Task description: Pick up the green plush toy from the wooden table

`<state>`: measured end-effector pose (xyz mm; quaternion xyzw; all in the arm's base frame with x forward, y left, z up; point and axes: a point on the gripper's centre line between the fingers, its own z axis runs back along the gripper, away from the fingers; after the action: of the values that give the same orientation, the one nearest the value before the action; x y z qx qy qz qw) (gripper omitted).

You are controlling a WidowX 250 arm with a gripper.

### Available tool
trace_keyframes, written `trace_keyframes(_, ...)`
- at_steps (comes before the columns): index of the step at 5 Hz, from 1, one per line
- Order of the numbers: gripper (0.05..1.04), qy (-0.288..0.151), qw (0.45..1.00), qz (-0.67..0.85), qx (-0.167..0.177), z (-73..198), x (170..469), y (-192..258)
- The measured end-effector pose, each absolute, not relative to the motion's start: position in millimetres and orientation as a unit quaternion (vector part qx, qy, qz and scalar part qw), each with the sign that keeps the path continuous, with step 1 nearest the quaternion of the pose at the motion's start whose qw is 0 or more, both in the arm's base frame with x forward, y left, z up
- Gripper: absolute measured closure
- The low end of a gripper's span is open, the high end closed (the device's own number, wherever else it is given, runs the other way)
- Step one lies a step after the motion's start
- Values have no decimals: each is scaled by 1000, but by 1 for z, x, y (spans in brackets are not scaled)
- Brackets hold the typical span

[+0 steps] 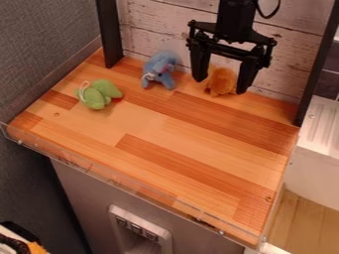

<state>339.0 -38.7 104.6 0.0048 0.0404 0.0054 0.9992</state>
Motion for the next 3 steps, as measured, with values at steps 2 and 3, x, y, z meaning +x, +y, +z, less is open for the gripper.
trace_keyframes(2,89,49,991,125,-2,100,337,21)
trace_keyframes(3,87,48,983,177,-7,101,332,63)
